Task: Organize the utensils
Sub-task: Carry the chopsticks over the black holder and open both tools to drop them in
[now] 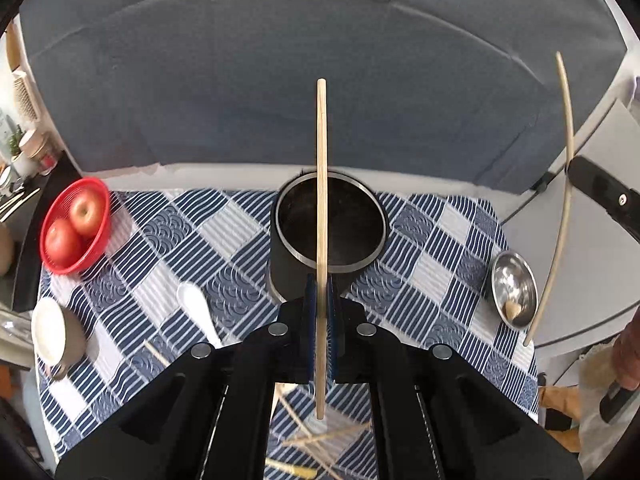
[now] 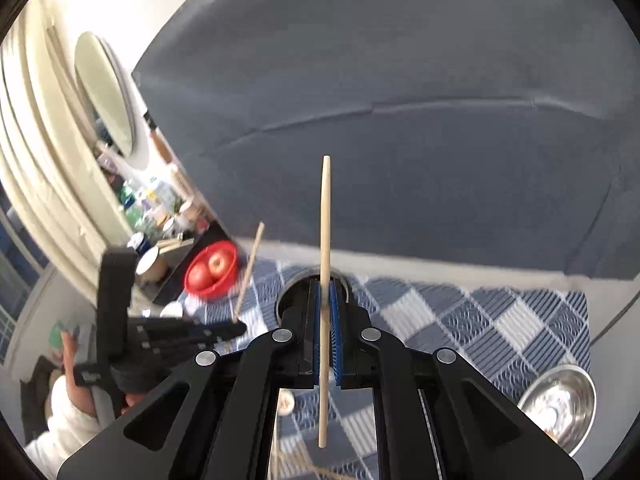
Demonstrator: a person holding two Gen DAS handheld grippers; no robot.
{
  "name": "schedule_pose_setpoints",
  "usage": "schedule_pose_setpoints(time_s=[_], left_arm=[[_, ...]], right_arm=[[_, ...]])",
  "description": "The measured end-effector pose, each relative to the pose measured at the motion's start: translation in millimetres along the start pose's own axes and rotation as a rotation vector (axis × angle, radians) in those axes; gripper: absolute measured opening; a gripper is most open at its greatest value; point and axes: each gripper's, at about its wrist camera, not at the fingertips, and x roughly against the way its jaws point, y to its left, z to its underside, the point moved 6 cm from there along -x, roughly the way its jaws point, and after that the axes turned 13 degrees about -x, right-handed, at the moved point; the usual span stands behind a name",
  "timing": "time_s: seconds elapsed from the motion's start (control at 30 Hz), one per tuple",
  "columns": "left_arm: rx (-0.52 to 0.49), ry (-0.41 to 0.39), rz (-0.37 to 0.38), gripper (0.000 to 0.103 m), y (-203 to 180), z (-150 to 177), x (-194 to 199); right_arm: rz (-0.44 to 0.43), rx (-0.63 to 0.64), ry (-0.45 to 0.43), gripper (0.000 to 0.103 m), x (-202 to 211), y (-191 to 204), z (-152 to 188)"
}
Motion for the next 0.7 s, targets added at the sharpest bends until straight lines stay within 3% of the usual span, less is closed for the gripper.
schedule_pose_setpoints(time_s=[0.3, 0.7], left_arm=[[0.03, -0.098, 0.099, 0.005, 13, -41, -25], [0.035, -0.182, 0.154, 0.005, 19, -73, -61]], right_arm=[[0.005, -0.007, -0.056, 0.005, -43, 16, -30], [0.03, -0.018, -0.067, 0.005, -99, 23, -45]])
